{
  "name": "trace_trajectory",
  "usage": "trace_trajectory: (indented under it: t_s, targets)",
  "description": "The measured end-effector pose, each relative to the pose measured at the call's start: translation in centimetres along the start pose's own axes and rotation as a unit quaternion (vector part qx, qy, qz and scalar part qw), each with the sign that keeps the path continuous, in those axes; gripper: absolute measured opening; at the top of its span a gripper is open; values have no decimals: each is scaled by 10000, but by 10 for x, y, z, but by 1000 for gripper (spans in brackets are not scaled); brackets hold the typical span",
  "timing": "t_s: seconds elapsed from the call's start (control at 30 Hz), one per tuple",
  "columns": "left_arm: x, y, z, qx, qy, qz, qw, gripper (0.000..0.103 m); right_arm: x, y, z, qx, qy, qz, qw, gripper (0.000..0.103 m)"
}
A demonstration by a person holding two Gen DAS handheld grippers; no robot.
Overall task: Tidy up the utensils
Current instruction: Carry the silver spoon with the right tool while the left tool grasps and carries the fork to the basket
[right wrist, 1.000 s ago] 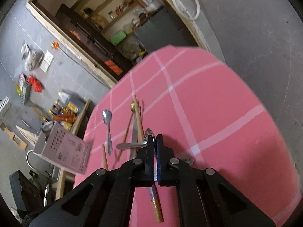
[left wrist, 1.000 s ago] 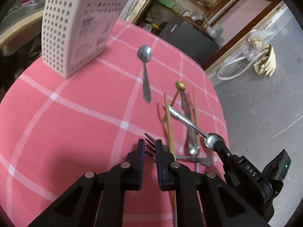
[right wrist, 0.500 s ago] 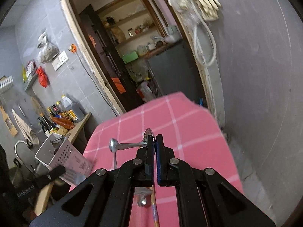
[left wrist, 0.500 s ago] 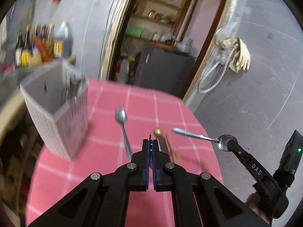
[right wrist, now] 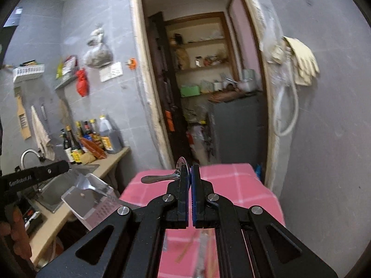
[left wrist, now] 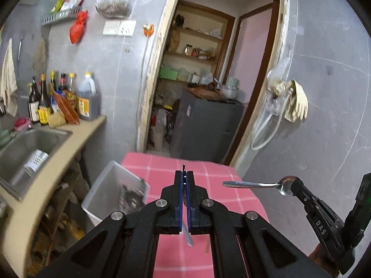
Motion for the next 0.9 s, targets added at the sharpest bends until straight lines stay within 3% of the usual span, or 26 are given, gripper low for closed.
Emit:
trace_trajectory:
  t_s: [0.47, 0.9]
  targets:
    - [-13, 47, -71, -96, 327, 248, 9991, 3, 41, 28, -90, -741, 843, -233, 9934, 2]
    - [-3, 49, -97, 302, 810, 91, 9962, 3, 72, 18, -132, -1530, 962, -848, 9799, 2]
Point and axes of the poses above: each gripper's, at about its wrist camera, not at the fingertips, and x roughly the way its jaws point, z to its right, y to its top, the point moved 1 cm from there along x, roughly the way its jaws point, and after that the axes turned 13 degrees about y, right-handed, at the moved point
